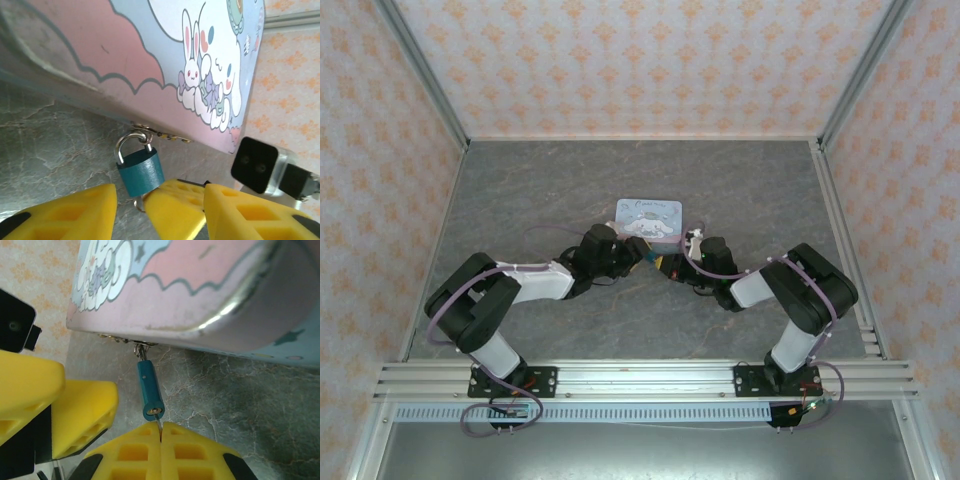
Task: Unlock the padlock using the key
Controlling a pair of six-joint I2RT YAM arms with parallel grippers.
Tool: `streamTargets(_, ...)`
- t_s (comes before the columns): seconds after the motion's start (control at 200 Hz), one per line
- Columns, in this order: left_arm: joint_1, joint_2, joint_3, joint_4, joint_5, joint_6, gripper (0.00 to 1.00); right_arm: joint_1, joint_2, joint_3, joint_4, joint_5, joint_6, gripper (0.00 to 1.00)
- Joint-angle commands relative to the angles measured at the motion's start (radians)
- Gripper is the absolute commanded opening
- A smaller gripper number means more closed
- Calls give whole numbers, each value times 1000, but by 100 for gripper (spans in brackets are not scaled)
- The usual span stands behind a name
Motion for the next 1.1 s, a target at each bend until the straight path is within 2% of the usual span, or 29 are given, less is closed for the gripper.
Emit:
streamTargets(0.0,2,31,-11,74,-30,-53,47,8,-18,-8,54,28,71,0)
streamTargets(0.365,-7,66,22,-7,-34,-83,46,20,-10,12,49,23,125,0)
streamTargets(0.916,-23,159,48,94,-13,-143,37,39,-6,27,70,17,175,0)
streamTargets(1.091,-27,161,48,90,-18,-145,31,40,-9,26,74,22,186,0)
